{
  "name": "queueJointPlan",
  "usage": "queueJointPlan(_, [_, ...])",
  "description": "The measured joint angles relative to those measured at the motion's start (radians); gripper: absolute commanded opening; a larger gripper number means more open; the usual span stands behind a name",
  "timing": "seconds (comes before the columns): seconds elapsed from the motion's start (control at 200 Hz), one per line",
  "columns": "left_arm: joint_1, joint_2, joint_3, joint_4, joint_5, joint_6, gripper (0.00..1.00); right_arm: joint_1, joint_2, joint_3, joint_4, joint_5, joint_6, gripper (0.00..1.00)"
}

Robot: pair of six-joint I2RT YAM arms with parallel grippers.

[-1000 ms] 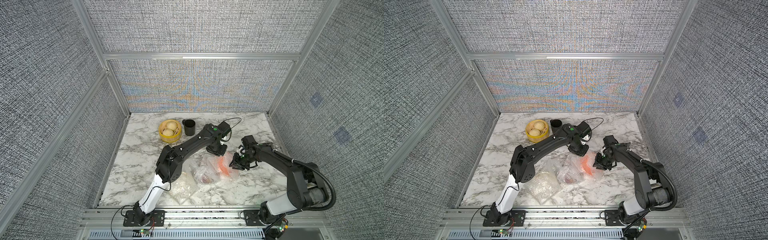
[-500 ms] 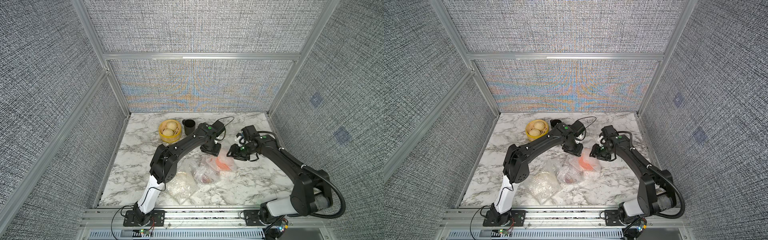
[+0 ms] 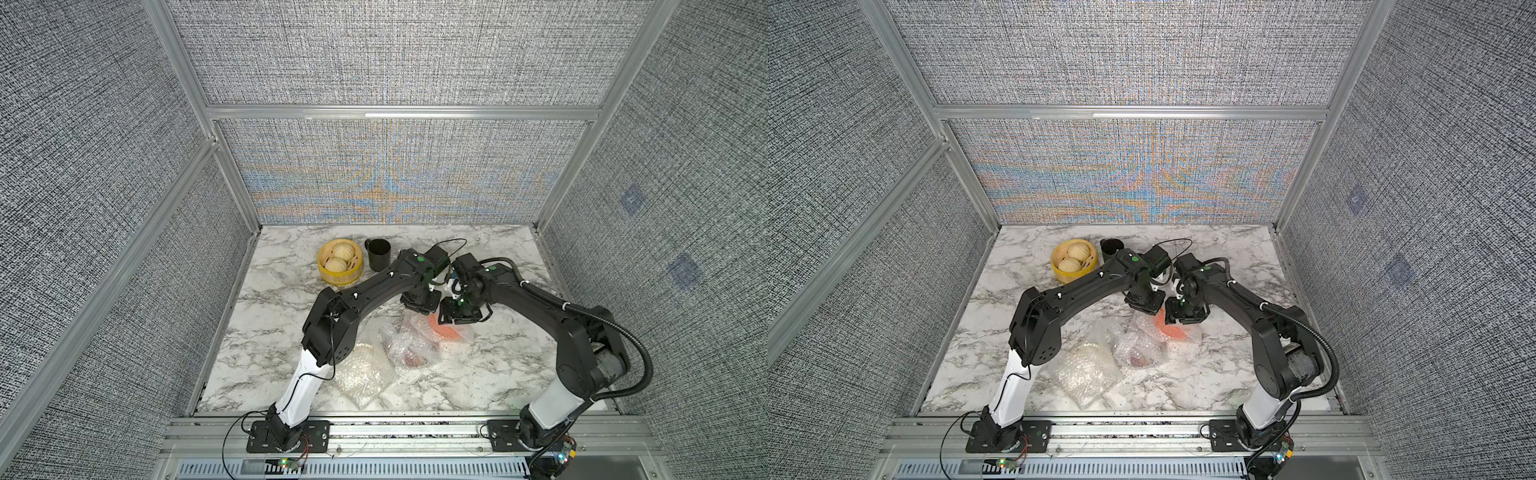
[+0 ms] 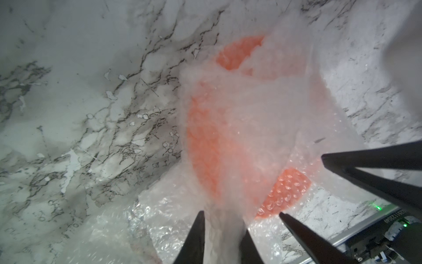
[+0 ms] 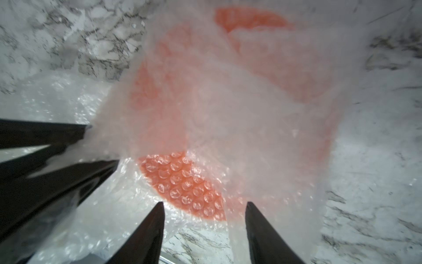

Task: Unpack dinner plates from bubble wrap
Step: Unwrap the bubble wrap at the center of the board.

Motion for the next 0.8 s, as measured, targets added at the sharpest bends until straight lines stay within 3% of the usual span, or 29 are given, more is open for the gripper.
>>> queueJointPlan(0.14, [0.002,0.000,0.010,0.002,0.004,0.002,0.05,0.006,0.047,0.007,-0.013,0.091,0.003,0.51])
queueJointPlan(0.315, [0.005,0.001,0.011,-0.002,0.005,0.009,0.01,-0.009,0.042,0.009,-0.031,0.196,0.035,0.16])
queueJointPlan(0.44, [0.006,0.001,0.000,-0.003,0.003,0.013,0.00,-0.058,-0.004,-0.003,-0.043,0.251,0.048,0.01])
queueJointPlan(0.53, [0.006,0.000,-0.010,-0.005,0.002,0.013,0.00,-0.112,-0.055,-0.028,-0.057,0.263,0.050,0.05])
queueJointPlan(0.635, [0.006,-0.004,-0.021,-0.004,0.002,0.016,0.00,-0.138,-0.136,-0.051,-0.062,0.228,0.031,0.33])
queueJointPlan(0.691, [0.006,-0.008,-0.024,-0.001,0.004,0.016,0.00,-0.115,-0.170,-0.055,-0.060,0.171,0.005,0.42])
queueJointPlan(0.801, [0.006,-0.009,-0.023,0.008,0.011,0.016,0.00,-0.061,-0.174,-0.055,-0.059,0.087,-0.037,0.47])
